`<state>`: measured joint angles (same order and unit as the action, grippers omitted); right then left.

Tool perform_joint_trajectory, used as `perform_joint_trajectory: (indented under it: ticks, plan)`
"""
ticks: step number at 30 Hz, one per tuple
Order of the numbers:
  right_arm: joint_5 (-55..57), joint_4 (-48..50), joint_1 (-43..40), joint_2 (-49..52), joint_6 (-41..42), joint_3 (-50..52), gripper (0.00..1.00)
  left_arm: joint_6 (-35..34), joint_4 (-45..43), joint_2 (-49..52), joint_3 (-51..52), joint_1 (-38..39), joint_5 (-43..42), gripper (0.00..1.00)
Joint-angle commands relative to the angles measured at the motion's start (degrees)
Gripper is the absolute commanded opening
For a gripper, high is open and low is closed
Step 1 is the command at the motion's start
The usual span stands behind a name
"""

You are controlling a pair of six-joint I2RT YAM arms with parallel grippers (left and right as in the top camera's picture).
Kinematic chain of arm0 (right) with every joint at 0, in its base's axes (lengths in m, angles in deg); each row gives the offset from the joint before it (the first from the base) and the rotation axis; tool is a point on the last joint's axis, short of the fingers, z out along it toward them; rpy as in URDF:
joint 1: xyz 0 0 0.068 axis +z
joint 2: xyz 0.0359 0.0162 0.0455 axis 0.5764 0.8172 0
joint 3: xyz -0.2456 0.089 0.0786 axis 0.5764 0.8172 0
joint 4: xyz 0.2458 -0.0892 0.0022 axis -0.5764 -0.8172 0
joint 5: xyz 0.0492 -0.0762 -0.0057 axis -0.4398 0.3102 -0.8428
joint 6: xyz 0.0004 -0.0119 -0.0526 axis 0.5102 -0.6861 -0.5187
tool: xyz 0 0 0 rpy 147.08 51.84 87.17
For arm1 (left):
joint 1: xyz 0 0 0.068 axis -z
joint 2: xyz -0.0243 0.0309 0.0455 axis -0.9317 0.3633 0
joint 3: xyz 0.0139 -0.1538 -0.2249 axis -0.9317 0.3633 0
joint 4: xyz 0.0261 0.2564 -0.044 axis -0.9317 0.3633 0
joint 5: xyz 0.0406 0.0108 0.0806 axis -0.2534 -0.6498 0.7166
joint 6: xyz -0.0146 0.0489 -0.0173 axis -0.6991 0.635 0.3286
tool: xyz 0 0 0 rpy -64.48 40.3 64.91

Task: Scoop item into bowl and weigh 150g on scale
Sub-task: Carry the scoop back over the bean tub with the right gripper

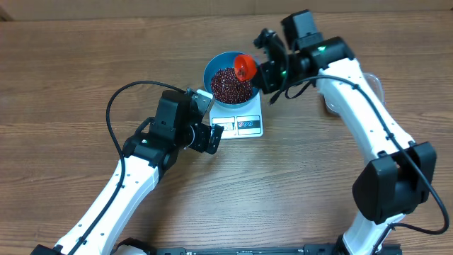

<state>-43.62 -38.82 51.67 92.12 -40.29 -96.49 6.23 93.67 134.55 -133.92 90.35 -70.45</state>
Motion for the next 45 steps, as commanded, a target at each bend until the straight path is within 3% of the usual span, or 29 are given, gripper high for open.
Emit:
perform_joint_trajectory:
  ticks: [1, 7, 13, 16, 20, 26, 35, 45]
  plan:
    - [-15.0, -0.4, -6.5, -2.2, -1.8, -1.9, 0.04, -0.5, -0.2, -1.1, 0.5, 0.1, 0.2, 1.0]
    - [-33.0, -9.3, -19.1, -2.3, -12.3, -1.9, 0.04, -0.5, -0.2, -1.1, 0.5, 0.1, 0.2, 1.0]
    - [-34.4, -25.4, -34.5, -2.7, -25.8, -1.9, 0.04, -0.5, -0.2, -1.1, 0.5, 0.1, 0.1, 1.0]
    - [-30.3, -26.7, -40.3, -2.7, -24.5, -1.9, 0.04, -0.5, -0.2, -1.1, 0.5, 0.1, 0.1, 1.0]
    - [-16.0, -24.6, -43.2, -2.7, -14.5, -1.9, 0.04, -0.5, -0.2, -1.1, 0.5, 0.1, 0.1, 1.0]
    - [9.9, -21.6, -38.3, -2.7, 1.9, -1.9, 0.04, -0.5, -0.2, -1.1, 0.5, 0.1, 0.2, 1.0]
    - [54.2, -22.4, -18.1, -2.7, 21.1, -1.9, 0.04, -0.5, -0.2, -1.1, 0.5, 0.1, 0.2, 0.99]
    - [59.5, -23.7, -12.6, -2.7, 24.3, -1.9, 0.04, -0.5, -0.2, -1.1, 0.5, 0.1, 0.1, 1.0]
